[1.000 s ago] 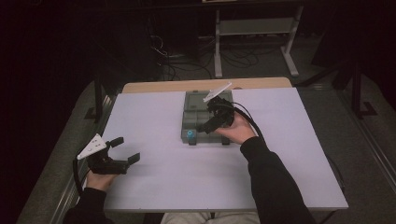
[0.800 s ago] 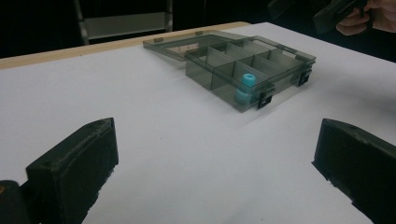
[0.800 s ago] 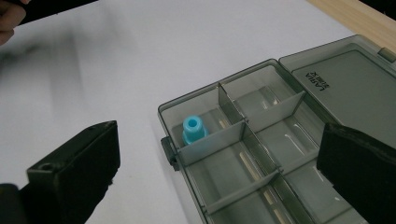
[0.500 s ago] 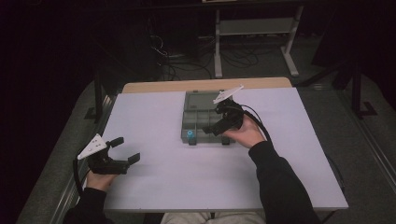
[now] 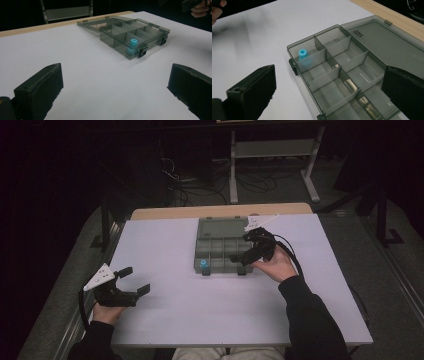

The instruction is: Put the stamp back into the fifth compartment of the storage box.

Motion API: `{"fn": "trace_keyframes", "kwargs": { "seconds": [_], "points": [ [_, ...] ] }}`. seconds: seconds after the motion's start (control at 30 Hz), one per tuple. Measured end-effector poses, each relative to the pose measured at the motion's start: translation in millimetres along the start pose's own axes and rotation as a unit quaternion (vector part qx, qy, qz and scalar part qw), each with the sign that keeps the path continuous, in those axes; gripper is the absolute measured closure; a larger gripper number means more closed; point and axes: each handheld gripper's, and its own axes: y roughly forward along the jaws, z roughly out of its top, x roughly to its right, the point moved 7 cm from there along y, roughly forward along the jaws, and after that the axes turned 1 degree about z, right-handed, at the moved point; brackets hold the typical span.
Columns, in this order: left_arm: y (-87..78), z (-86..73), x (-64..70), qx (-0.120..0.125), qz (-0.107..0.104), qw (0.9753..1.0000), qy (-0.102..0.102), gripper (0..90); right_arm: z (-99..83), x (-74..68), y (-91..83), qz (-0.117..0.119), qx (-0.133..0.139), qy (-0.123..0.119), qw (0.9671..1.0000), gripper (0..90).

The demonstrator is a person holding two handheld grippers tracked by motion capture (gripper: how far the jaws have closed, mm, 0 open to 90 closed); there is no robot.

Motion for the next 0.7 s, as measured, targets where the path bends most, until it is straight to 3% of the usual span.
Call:
{"fn": "trace_keyframes", "kwargs": {
  "seconds": [0.33,0.7],
  "points": [
    [0.3,-0.2,-0.2,-0.002,0.0,1.0,-0.002,0.0,-10.8,9.7,-19.4,-0.019,0.023,0.012,0.9995,0.0],
    [0.2,0.3,-0.2,0.001,0.001,1.0,-0.003,0.0,-22.7,14.0,-35.1,-0.021,0.052,0.033,0.9979,0.0]
  ]
}}
